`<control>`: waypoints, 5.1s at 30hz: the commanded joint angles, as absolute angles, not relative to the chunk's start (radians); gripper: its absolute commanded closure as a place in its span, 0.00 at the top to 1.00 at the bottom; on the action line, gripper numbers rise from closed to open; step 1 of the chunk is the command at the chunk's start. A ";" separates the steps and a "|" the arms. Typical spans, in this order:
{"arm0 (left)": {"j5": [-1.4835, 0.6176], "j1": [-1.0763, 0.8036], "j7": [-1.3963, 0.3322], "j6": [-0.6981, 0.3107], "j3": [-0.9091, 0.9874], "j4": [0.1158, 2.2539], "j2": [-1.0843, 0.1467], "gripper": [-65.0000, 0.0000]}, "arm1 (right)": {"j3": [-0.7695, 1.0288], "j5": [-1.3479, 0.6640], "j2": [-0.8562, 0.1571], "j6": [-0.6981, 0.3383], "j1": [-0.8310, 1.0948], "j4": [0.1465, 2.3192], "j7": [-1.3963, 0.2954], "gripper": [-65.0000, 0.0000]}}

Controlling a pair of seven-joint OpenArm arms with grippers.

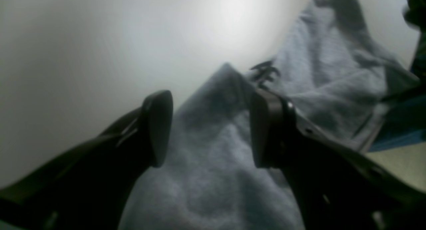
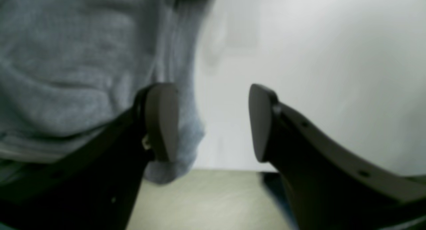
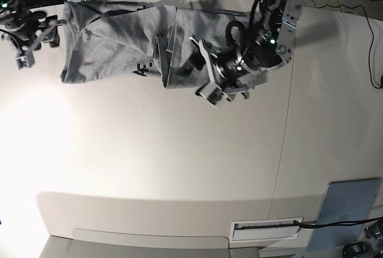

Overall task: Fold the T-shirt properly
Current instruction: 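Press and tuck the folded end with the left gripper, then fold the end near the right gripper toward the left gripper, then flatten and tuck the folded bundle with the left gripper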

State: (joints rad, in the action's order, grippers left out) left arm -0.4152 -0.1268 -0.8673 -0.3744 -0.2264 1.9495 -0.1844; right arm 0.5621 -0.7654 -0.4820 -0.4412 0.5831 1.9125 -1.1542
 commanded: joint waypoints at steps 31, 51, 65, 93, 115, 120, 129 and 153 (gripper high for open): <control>-0.419 -0.120 -0.865 -0.379 -0.220 1.967 -0.183 0.57 | 0.460 -1.121 -0.410 -0.609 0.406 1.542 -1.255 0.51; -0.332 -0.187 -0.864 -0.379 -0.219 1.964 -0.187 0.57 | 0.538 -0.881 -0.437 -0.609 0.320 1.543 -1.119 0.00; -0.248 -0.249 -0.811 -0.331 -0.219 1.927 -0.186 0.57 | 0.733 -1.107 -0.356 -0.589 0.297 1.947 -1.373 0.00; -0.239 -0.274 -0.635 -0.394 -0.220 1.614 -0.161 0.57 | -0.201 -0.501 -0.143 -0.484 0.382 2.356 -1.110 0.00; -0.238 -0.264 -0.718 -0.340 -0.175 1.755 -0.186 0.57 | -0.119 -0.615 -0.149 -0.636 0.368 2.356 -1.135 0.44; -0.240 -0.275 -0.762 -0.334 -0.065 1.925 -0.186 0.57 | 0.119 -0.609 -0.150 -0.615 0.368 2.356 -1.129 0.44; -0.424 -0.352 -0.817 -0.522 -0.231 2.131 -0.186 0.57 | 0.509 -0.492 -0.207 -0.511 0.371 2.356 -1.129 0.44; -0.023 -0.471 -0.905 -0.228 -0.422 2.198 -0.251 0.00 | 0.656 -0.472 -0.211 -0.478 0.440 2.356 -1.142 0.44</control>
State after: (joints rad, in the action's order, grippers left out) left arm -0.0200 -0.4671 -0.9031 -0.2314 -0.4194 2.1818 -0.2520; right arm 0.6487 -0.4686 -0.1989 -0.4816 0.4404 2.3394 -1.1656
